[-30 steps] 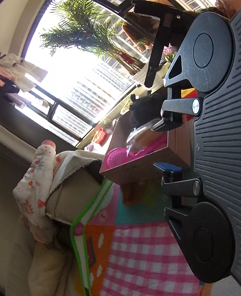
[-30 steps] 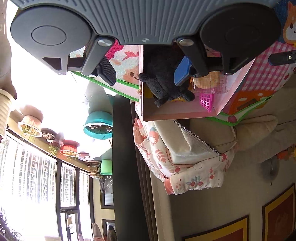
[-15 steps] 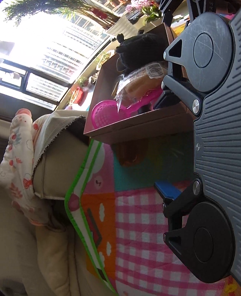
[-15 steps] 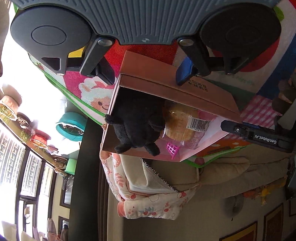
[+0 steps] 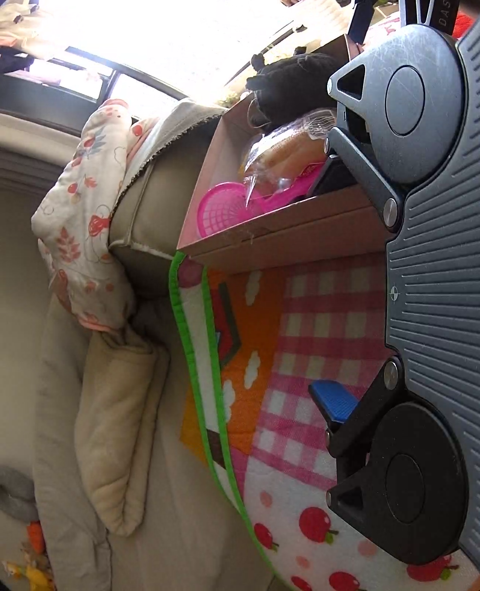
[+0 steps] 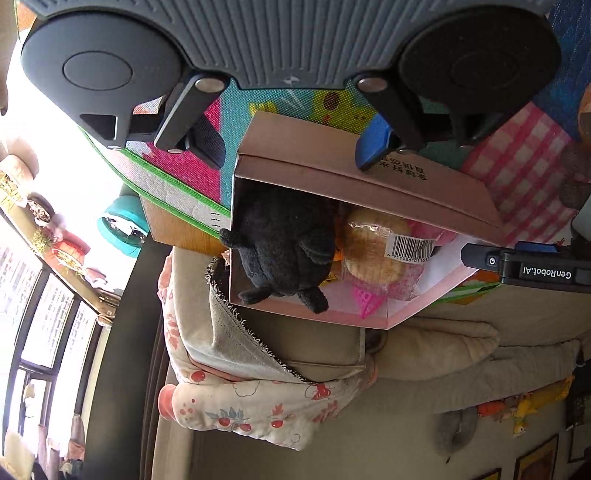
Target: Organize objects
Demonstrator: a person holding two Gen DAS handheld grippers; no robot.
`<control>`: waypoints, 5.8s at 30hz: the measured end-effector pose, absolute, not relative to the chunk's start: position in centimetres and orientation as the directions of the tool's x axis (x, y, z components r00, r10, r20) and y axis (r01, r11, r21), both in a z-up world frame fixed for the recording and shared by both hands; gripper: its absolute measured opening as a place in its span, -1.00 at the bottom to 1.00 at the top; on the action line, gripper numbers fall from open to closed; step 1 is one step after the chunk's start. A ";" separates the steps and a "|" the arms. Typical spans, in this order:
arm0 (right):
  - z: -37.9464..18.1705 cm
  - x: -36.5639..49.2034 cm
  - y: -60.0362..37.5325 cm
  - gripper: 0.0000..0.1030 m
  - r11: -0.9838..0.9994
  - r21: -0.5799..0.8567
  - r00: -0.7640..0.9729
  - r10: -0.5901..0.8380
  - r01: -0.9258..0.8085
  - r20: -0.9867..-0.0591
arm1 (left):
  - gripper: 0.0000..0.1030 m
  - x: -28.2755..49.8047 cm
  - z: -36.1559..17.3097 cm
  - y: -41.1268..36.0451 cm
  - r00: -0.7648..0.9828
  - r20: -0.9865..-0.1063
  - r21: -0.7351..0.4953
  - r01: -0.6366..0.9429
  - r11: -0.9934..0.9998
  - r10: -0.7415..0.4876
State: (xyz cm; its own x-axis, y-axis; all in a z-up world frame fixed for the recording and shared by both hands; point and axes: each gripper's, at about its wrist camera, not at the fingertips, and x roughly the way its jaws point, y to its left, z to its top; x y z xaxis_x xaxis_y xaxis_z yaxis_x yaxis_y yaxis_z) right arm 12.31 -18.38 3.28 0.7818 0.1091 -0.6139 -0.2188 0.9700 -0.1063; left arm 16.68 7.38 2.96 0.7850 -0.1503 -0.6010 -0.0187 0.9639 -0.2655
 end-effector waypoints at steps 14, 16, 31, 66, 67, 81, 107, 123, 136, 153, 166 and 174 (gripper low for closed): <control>0.5 1.2 -17.6 1.00 0.973 -0.167 0.751 0.009 -0.158 -0.660 | 0.99 1.2 1.8 3.0 0.814 -0.553 -0.156 0.110 0.982 -0.180; 0.3 0.7 -17.8 1.00 0.978 -0.158 0.763 0.005 -0.139 -0.646 | 0.99 1.0 0.6 2.0 0.792 -0.595 -0.123 0.082 0.989 -0.139; -0.6 1.1 -19.7 1.00 0.997 0.005 0.764 0.063 -0.078 -0.642 | 1.00 2.2 -0.2 -0.2 0.774 -0.634 0.016 0.015 1.000 -0.001; -0.6 1.3 -19.7 1.00 0.997 0.005 0.767 0.064 -0.080 -0.639 | 1.00 2.3 -0.1 -0.2 0.774 -0.634 0.017 0.015 1.000 -0.001; -0.6 1.3 -19.7 1.00 0.997 0.005 0.766 0.065 -0.080 -0.639 | 1.00 2.2 -0.1 -0.2 0.774 -0.634 0.017 0.015 1.000 -0.001; -0.6 1.2 -19.8 1.00 0.997 0.005 0.767 0.064 -0.080 -0.639 | 1.00 2.2 -0.1 -0.2 0.774 -0.634 0.017 0.015 1.000 -0.001; -0.6 1.3 -19.7 1.00 0.997 0.004 0.767 0.064 -0.080 -0.639 | 1.00 2.2 -0.1 -0.2 0.773 -0.634 0.016 0.015 1.000 -0.001; -0.6 1.3 -19.7 1.00 0.997 0.005 0.767 0.064 -0.079 -0.639 | 1.00 2.2 -0.1 -0.2 0.773 -0.634 0.016 0.015 1.000 -0.002; -0.7 1.3 -19.7 1.00 0.997 0.004 0.767 0.064 -0.079 -0.638 | 1.00 2.2 -0.1 -0.2 0.774 -0.634 0.017 0.015 1.000 -0.001; -0.6 1.3 -19.6 1.00 0.997 0.005 0.767 0.064 -0.079 -0.638 | 1.00 2.2 -0.1 -0.2 0.773 -0.634 0.016 0.015 1.000 -0.002; -0.7 1.3 -19.7 1.00 0.997 0.006 0.767 0.065 -0.079 -0.638 | 1.00 2.2 -0.1 -0.2 0.774 -0.634 0.017 0.015 1.000 -0.001; -0.7 1.3 -19.7 1.00 0.997 0.006 0.767 0.065 -0.079 -0.638 | 1.00 2.2 -0.1 -0.2 0.773 -0.634 0.017 0.015 1.000 -0.001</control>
State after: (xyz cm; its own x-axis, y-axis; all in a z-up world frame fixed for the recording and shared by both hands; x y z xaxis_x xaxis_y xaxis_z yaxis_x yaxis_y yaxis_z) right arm 1.30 -19.66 -0.68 0.7670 0.0649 -0.6384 -0.0793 0.9968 0.0060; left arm 2.18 -0.19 -0.11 0.7735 -0.0012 -0.6338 0.0152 0.9997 0.0166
